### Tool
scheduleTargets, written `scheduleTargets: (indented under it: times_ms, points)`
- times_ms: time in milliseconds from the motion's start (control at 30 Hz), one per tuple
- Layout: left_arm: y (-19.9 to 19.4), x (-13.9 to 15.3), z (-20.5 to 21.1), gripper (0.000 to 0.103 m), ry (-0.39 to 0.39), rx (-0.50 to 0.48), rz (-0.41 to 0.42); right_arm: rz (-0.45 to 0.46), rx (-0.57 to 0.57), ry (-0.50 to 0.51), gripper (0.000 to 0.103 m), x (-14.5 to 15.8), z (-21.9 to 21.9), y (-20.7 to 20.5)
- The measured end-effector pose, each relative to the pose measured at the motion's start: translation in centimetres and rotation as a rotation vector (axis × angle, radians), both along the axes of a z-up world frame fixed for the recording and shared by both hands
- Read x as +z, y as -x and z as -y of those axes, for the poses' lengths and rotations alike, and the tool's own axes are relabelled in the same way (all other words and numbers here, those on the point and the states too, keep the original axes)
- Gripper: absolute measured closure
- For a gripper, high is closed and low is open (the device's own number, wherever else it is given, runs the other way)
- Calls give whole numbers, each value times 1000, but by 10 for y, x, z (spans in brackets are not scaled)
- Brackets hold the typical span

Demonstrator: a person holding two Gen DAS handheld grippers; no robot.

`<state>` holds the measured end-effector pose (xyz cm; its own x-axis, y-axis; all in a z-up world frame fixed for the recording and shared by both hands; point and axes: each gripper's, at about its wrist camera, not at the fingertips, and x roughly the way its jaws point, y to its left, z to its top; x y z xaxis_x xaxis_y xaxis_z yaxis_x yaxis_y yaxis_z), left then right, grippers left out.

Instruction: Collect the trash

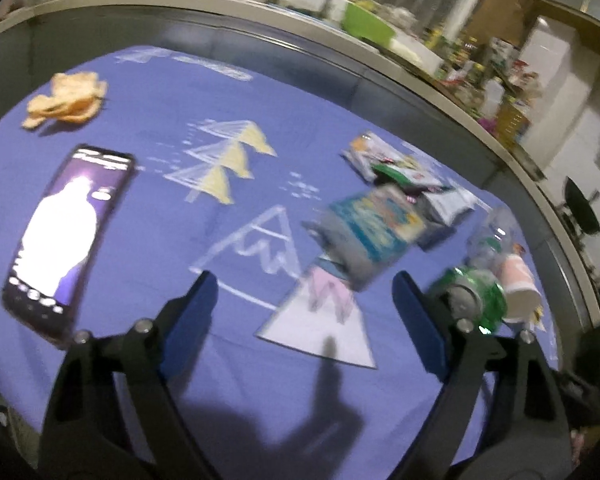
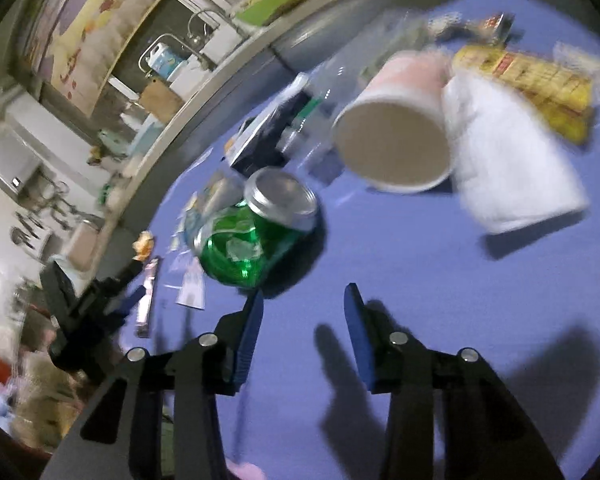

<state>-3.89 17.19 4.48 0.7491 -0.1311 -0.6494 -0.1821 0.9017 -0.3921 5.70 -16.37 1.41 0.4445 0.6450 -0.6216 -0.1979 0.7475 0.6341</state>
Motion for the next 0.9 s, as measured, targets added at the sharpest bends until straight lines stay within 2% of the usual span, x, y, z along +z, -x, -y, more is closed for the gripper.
scheduleTargets:
  times_ms: [67,233,400,467,500,533,667,900]
  points:
    - [-1,1,11,18,-4,-42,12,-37,17,-57,64,-6,-8,-12]
    - [-4,0,37,18,-6,-132,17,-68,27,-117,64,-9,-18,-33]
    - [-7,-7,43,18,2,-153,-9,-83,18,-142,64,-12,-29,-52]
    - [-6,-8,43,18,2,-153,-12,-79,17,-140,71,-13,-36,-57]
    - [-6,-8,43,18,1,-153,-12,-84,19,-145,83,-15,-37,-56]
    - [-5,-8,42,18,-1,-152,-11,-96,25,-159,88,-19,-38,-57]
    - [-5,-9,38,18,-6,-143,-14,-120,32,-225,93,-26,-36,-54]
    - [-5,-5,13,18,-10,-64,-13,-34,62,-207,95,-4,-20,-30]
